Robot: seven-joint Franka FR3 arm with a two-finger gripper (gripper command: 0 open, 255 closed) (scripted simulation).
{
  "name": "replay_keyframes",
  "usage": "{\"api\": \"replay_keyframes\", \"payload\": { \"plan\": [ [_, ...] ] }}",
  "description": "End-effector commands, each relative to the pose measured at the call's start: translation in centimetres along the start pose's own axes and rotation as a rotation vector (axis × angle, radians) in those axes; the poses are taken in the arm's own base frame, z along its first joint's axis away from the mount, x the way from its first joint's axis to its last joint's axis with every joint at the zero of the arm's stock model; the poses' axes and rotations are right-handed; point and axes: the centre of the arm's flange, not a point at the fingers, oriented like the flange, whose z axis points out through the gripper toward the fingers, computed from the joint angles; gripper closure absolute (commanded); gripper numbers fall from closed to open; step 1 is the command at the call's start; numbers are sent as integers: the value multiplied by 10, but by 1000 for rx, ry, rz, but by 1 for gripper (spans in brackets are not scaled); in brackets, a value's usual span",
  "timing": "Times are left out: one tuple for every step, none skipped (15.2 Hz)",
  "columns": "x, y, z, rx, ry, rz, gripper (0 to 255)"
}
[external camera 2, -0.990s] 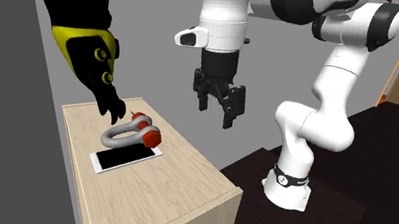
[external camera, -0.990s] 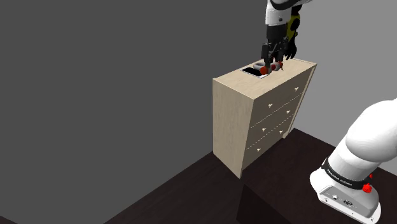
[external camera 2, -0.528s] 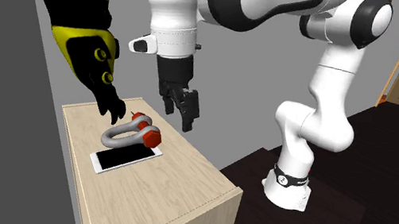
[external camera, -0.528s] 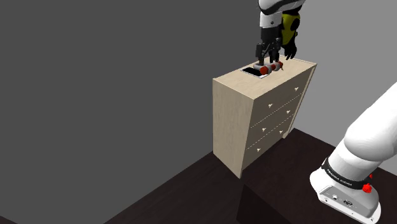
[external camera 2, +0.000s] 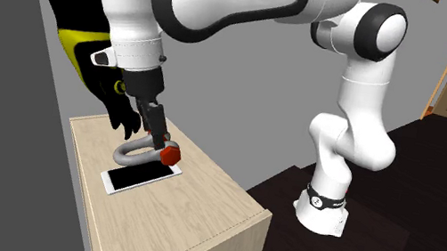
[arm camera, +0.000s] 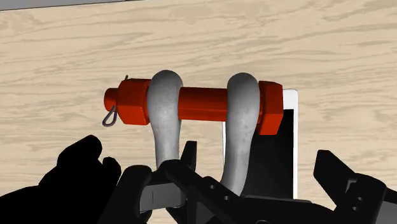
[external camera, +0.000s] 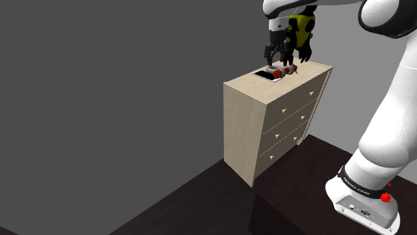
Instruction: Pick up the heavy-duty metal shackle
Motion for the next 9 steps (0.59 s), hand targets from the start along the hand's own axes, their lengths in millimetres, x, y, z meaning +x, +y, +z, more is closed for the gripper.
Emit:
{"api": "replay_keyframes", "payload": {
  "plan": [
    [9,8,7,3,-1,3,0],
    [10,8,12,3,-1,3,0],
    [10,8,17,3,-1,4,0],
    [11,8,22,3,-1,3,0],
    [12,8,27,3,-1,3,0],
    [13,8,33,3,-1,3,0],
    [14,8,38,3,-1,3,0],
    [14,8,41,3,-1,3,0],
    [14,8,41,3,-1,3,0]
  ]
}}
